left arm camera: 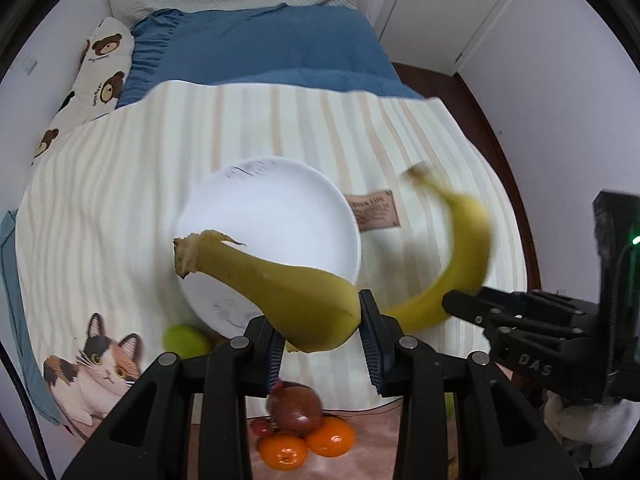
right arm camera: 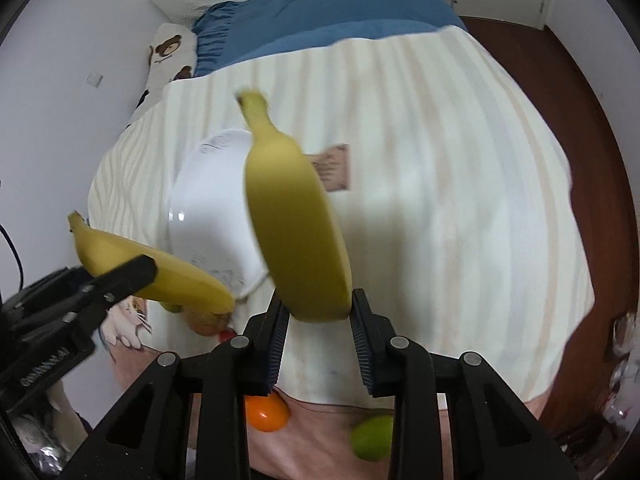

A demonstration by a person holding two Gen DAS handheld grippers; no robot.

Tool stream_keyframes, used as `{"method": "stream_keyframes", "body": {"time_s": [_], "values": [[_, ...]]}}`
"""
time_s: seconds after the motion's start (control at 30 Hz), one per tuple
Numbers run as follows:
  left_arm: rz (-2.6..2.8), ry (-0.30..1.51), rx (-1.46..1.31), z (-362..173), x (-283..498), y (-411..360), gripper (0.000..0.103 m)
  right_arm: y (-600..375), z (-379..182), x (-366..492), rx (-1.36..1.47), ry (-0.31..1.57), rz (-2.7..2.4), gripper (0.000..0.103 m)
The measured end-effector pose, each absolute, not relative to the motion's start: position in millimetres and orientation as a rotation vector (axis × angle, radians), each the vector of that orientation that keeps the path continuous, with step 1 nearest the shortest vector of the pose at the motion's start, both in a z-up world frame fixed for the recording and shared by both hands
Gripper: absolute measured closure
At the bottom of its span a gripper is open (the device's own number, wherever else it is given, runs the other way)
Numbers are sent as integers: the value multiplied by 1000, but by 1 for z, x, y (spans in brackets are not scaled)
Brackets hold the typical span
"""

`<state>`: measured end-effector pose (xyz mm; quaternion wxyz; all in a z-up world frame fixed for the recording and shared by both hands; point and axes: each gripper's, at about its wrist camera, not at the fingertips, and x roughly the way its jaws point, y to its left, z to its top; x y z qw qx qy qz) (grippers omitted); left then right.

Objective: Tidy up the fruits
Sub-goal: 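Lower both bananas onto the white plate and open both grippers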

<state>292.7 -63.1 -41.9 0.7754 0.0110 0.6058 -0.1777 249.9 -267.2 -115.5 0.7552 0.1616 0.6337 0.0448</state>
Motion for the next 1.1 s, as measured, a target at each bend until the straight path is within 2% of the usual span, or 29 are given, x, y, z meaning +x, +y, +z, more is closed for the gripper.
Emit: {"method": "stream_keyframes", "body": {"time_s": [0.07,0.1,0.13,0.17,0.23,0.37,0.4,0.47,0.5,0.53,0.6,0.63,0.7,0.83,1.0,1.1], "values": [[-392,1307,7,-41,296,-51,72,-251,-110,252,341,1381,120,72],[-392,1307,4,-43,298,-47,72,-245,-107,252,329,1381,127,78],[-391,1307,3,-41,299,-42,72,-239,-102,252,320,1376,146,95],[-392,1305,2,-39,301,-36,72,-233,-99,255,327,1375,160,97],[-383,1303,0,-44,304,-30,72,-220,-92,256,308,1365,184,97],[-341,1330,7,-72,316,-18,72,-188,-119,277,272,1417,203,95],[-332,1348,8,-81,319,-16,72,-184,-133,279,253,1434,207,92],[-320,1380,9,-96,322,-12,72,-174,-159,284,212,1463,194,68],[-316,1379,9,-101,323,-10,72,-169,-173,284,183,1480,180,52],[-312,1375,18,-103,323,-10,72,-165,-186,284,159,1493,176,47],[-316,1384,10,-105,328,-10,72,-157,-214,285,92,1530,128,45],[-316,1385,14,-105,330,-11,72,-157,-225,286,66,1533,90,54],[-315,1386,26,-107,333,-13,72,-160,-232,285,102,1530,75,60],[-319,1394,28,-113,340,-14,72,-164,-208,276,172,1491,110,69],[-319,1434,-11,-125,364,-13,72,-177,-182,291,373,1444,167,70],[-323,1469,-21,-138,383,-14,72,-177,-180,311,396,1419,172,70]]}}
